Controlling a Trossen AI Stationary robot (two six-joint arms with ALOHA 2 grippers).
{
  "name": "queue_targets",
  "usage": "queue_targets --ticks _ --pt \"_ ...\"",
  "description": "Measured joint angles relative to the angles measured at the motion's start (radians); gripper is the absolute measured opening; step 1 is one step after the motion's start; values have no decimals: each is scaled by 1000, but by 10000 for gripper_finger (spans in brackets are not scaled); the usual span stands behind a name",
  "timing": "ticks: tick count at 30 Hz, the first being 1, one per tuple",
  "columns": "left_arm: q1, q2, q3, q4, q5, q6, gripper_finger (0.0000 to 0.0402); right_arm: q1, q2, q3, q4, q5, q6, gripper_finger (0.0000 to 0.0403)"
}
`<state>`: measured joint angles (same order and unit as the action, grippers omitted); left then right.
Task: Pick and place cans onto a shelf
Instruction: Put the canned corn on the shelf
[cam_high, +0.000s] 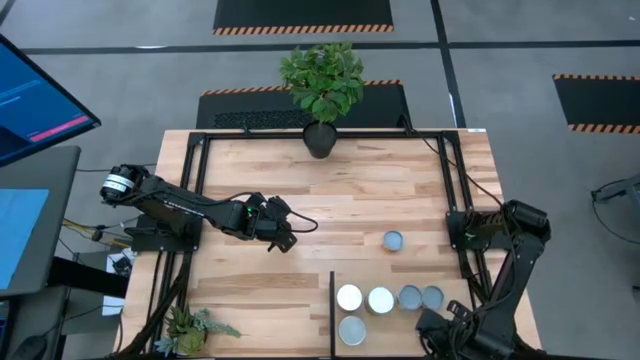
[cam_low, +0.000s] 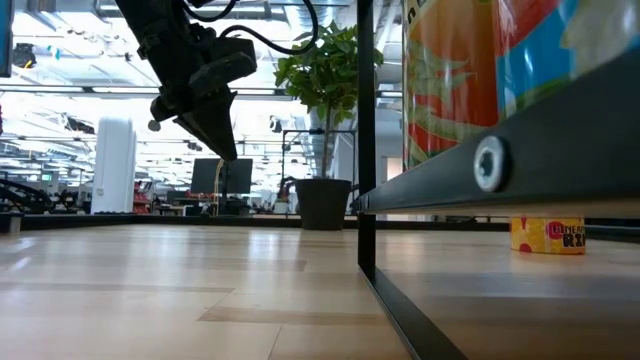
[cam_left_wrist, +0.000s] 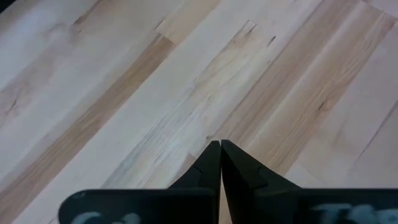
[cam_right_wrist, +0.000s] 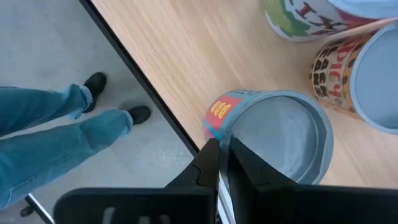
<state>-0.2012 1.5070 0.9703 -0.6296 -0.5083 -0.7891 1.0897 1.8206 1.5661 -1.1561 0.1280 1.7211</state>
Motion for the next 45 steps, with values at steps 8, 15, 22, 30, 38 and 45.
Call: queue_targets --ticks 8,15,22,30,38,45 --pt "0 0 0 0 4 0 0 0 0 0 -6 0 5 33" --pt "0 0 0 0 4 0 0 0 0 0 -51 0 4 33" --pt "0 0 0 0 4 0 0 0 0 0 -46 1 -1 33" --pt "0 0 0 0 4 0 0 -12 1 -53 14 -18 -4 34" --pt "0 0 0 1 5 -19 0 -19 1 -54 43 -22 -4 51" --pt "0 0 0 1 4 -19 0 -26 1 -54 46 -23 -1 78"
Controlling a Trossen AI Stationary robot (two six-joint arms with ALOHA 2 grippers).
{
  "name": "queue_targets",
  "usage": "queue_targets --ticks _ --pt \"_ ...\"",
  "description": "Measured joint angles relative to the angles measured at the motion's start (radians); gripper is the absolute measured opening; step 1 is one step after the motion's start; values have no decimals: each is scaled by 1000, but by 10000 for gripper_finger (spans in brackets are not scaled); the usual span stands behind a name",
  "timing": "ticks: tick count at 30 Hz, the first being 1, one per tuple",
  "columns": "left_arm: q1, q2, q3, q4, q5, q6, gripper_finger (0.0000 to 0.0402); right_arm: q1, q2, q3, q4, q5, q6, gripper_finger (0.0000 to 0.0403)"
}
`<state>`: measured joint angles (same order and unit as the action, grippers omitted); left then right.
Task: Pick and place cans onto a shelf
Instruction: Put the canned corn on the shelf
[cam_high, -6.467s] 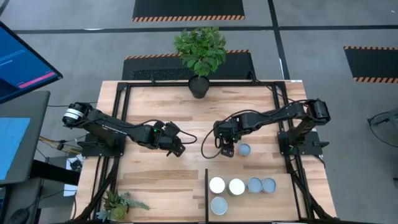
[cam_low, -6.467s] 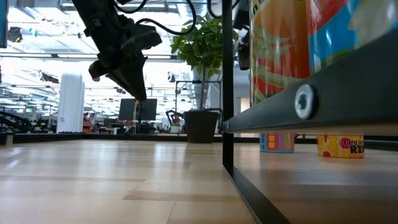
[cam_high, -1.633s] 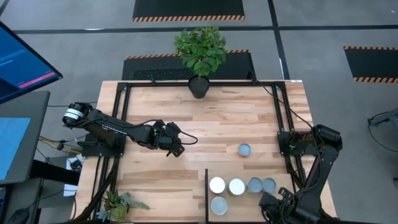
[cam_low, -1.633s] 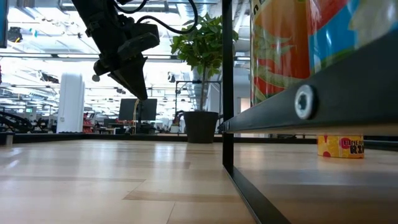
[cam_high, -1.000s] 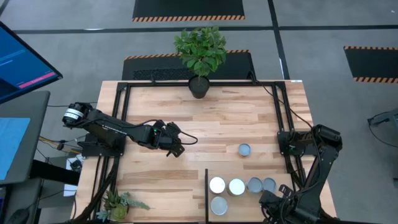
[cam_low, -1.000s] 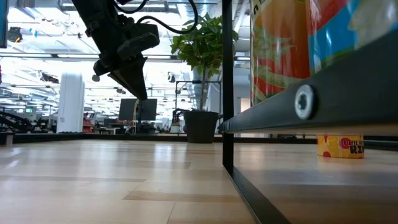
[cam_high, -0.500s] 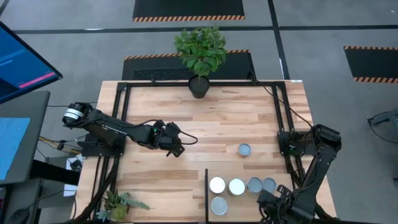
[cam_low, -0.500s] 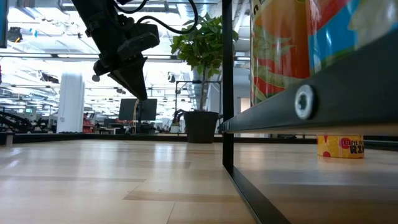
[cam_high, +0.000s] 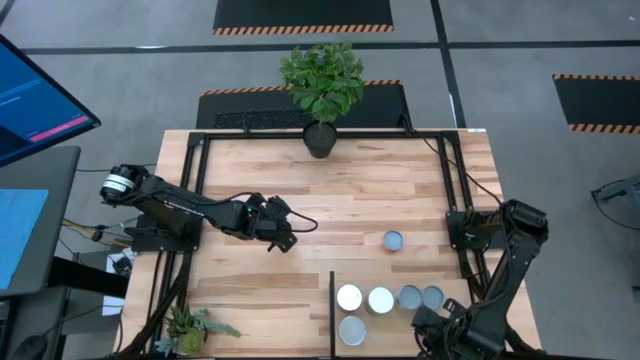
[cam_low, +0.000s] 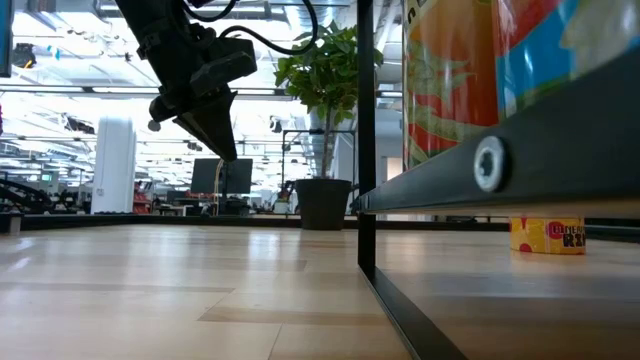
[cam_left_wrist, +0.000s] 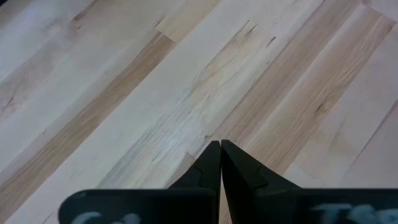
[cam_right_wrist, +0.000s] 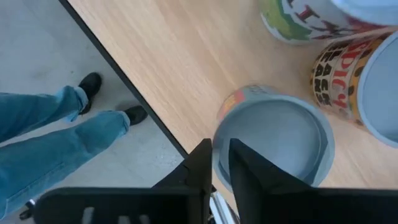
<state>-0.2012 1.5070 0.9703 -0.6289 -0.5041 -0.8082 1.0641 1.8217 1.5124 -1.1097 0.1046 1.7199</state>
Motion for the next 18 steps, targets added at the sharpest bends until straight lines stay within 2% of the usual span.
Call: queue_targets --ticks 9,18 --pt "0 0 0 0 0 -5 0 0 -3 4 11 -3 1 127" --pt "0 0 0 0 0 -8 0 9 -4 84 -47 1 27 118"
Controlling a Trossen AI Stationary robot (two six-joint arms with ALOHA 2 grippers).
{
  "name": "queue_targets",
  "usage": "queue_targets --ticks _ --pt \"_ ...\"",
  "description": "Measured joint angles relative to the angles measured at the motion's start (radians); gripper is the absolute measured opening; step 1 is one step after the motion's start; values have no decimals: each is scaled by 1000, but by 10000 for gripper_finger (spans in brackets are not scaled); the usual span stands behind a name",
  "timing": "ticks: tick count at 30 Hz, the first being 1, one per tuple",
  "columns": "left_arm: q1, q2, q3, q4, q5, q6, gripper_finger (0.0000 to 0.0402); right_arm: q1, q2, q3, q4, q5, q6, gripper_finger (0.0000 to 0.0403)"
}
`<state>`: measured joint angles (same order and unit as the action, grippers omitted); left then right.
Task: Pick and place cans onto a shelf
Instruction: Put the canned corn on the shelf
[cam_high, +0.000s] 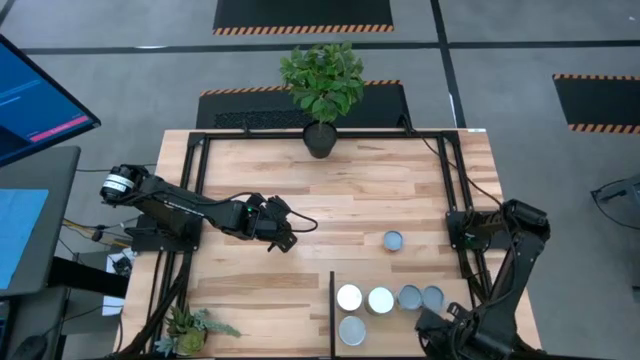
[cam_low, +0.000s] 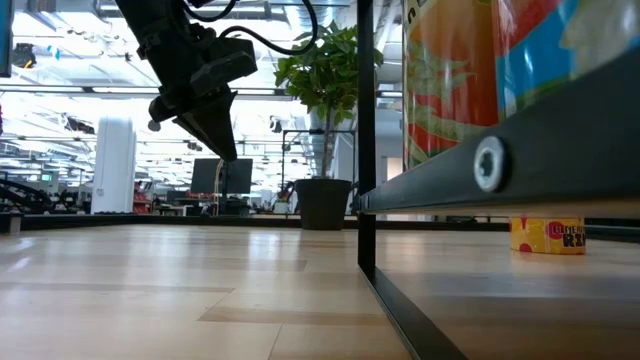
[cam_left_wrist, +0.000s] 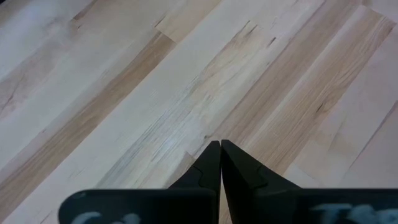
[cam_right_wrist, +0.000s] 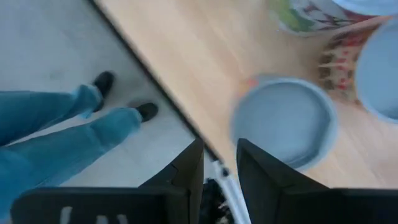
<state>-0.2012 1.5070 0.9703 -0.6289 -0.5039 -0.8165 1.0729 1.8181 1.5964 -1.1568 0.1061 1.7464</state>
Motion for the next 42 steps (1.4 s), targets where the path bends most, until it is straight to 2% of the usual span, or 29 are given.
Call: queue_targets --ticks 6,8,13,16,20,31,42 --pt "0 0 0 0 0 0 0 -21 -3 126 -88 214 -139 105" --pt "0 0 0 0 0 0 0 -38 -3 128 -122 235 -185 100" --pt "0 0 0 0 0 0 0 -66 44 126 -122 123 -364 89" --pt "0 0 0 0 0 0 0 -67 68 127 -71 102 -454 85" --pt "0 0 0 0 0 0 0 -69 106 127 -65 74 -494 79" --pt "0 0 0 0 -7 1 0 -82 201 127 -73 -64 -488 74" --pt "0 0 0 0 -6 -20 0 -78 197 127 -91 -75 -420 74"
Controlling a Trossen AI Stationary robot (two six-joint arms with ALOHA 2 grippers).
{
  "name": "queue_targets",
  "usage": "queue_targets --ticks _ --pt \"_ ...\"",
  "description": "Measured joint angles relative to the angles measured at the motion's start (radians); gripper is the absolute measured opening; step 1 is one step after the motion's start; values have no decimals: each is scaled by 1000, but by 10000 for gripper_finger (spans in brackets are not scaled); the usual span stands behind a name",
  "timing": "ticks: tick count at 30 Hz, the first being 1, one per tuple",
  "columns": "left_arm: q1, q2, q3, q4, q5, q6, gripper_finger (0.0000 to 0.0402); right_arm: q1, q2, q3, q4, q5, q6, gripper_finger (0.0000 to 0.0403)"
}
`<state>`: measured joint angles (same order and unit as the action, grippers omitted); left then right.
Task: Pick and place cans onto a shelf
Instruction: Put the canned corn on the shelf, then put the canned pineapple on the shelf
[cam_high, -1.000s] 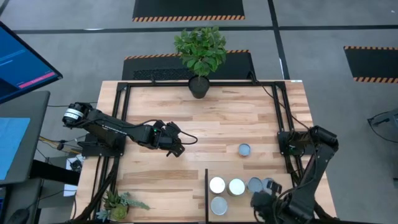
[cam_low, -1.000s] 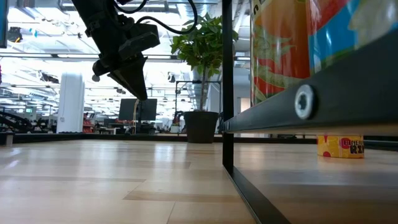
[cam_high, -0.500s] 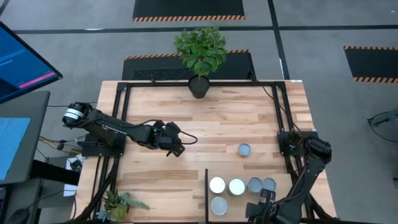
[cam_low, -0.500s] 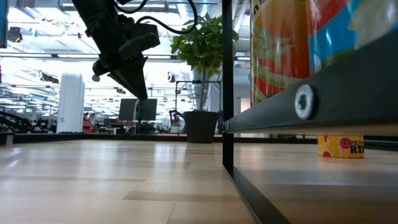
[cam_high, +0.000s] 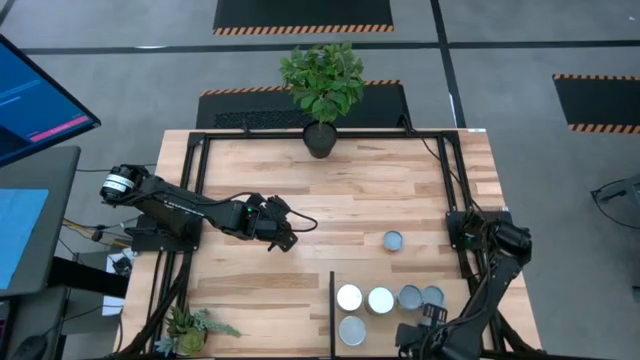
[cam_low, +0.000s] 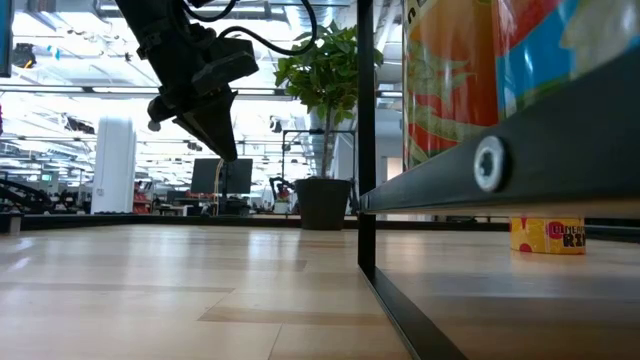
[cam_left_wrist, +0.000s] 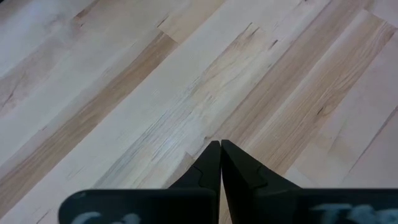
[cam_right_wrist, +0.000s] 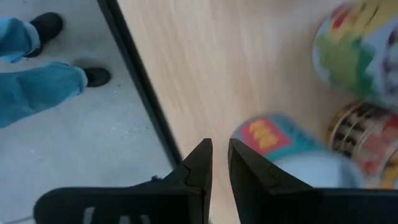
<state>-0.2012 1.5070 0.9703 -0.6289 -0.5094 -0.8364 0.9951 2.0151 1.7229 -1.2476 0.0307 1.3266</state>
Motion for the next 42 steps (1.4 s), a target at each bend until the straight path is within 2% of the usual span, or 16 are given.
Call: queue_targets --ticks 15,24,28,33,35,37,42 --pt "0 0 0 0 5 -7 0 -1 0 0 -54 -4 113 74" --pt "0 0 0 0 5 -10 0 -1 -1 7 -17 24 55 74" --pt "0 0 0 0 5 -10 0 -3 -2 79 -55 118 -38 74" --pt "0 0 0 0 5 -10 0 -4 -2 267 -288 215 -156 74" --pt "0 0 0 0 5 -10 0 -7 -9 335 -326 246 -207 74" --pt "0 0 0 0 5 -10 0 -5 -56 335 -308 314 -287 74" --pt "0 0 0 3 5 -10 0 -32 -170 247 -320 545 -308 66"
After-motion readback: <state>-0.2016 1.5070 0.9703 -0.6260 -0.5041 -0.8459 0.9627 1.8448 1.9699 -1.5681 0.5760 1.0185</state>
